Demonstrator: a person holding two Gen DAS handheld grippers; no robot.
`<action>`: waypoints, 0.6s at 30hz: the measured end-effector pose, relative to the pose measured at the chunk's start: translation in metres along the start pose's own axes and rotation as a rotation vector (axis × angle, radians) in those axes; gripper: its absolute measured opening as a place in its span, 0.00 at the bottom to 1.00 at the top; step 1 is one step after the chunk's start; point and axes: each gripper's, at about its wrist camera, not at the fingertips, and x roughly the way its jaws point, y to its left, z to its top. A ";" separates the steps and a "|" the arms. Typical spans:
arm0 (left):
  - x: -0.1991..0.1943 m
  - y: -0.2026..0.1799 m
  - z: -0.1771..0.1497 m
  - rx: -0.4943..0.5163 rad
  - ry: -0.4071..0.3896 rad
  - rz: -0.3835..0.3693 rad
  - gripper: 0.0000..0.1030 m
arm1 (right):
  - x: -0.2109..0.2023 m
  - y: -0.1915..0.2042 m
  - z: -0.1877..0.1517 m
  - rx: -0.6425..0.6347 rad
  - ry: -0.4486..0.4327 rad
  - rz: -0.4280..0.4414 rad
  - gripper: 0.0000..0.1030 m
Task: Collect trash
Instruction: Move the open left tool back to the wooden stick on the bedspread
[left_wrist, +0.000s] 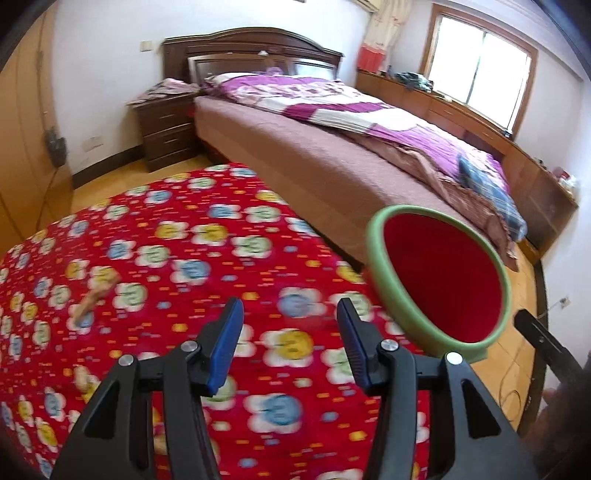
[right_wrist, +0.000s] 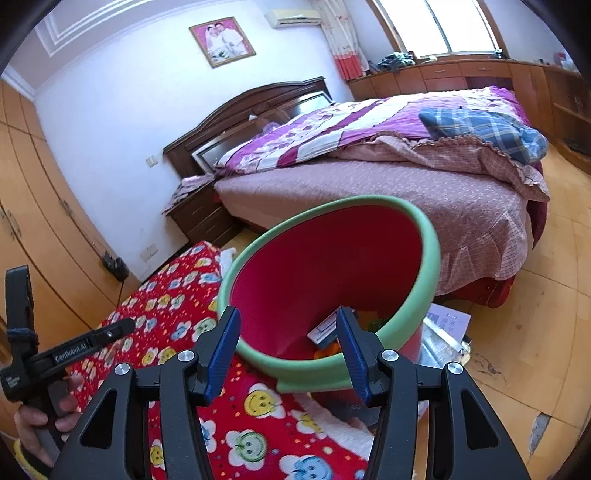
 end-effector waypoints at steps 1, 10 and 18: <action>-0.001 0.007 0.000 -0.004 -0.002 0.014 0.51 | 0.001 0.002 -0.001 -0.002 0.006 0.001 0.54; -0.004 0.089 0.001 -0.053 0.002 0.169 0.51 | 0.010 0.024 -0.012 -0.035 0.047 0.009 0.54; 0.013 0.153 -0.001 -0.125 0.045 0.286 0.51 | 0.017 0.041 -0.023 -0.067 0.086 0.015 0.54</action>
